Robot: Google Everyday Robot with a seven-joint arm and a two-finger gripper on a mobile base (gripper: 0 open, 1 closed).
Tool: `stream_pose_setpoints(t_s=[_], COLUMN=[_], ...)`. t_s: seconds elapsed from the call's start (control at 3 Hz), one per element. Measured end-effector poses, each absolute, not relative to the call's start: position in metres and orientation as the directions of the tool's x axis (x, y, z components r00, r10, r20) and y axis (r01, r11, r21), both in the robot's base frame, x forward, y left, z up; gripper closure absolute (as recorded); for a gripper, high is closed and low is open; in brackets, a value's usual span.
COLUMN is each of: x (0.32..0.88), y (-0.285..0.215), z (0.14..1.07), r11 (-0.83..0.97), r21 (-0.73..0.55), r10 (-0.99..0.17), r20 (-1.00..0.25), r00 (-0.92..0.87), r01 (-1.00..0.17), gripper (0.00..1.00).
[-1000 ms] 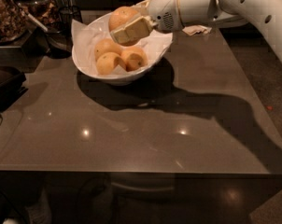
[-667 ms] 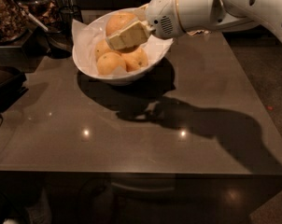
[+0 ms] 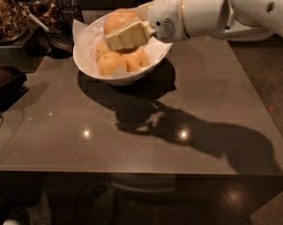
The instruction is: Pick orange from white bowl
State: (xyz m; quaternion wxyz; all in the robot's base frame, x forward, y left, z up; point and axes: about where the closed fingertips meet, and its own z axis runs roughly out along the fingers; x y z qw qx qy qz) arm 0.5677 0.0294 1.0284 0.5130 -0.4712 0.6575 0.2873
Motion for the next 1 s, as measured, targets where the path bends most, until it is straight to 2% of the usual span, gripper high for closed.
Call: stream_pose_setpoints(t_s=[0.67,1.0], x=[0.506,0.506], y=[-0.015,-0.015], z=[1.033,1.033], r11=[0.550,0.550], r21=[-0.084,-0.084], r10=[-0.252,-0.253], r20=[-0.965,-0.965], r00=[-0.070,-0.070], r01=[-0.831,-0.831], gripper=[1.00,1.00])
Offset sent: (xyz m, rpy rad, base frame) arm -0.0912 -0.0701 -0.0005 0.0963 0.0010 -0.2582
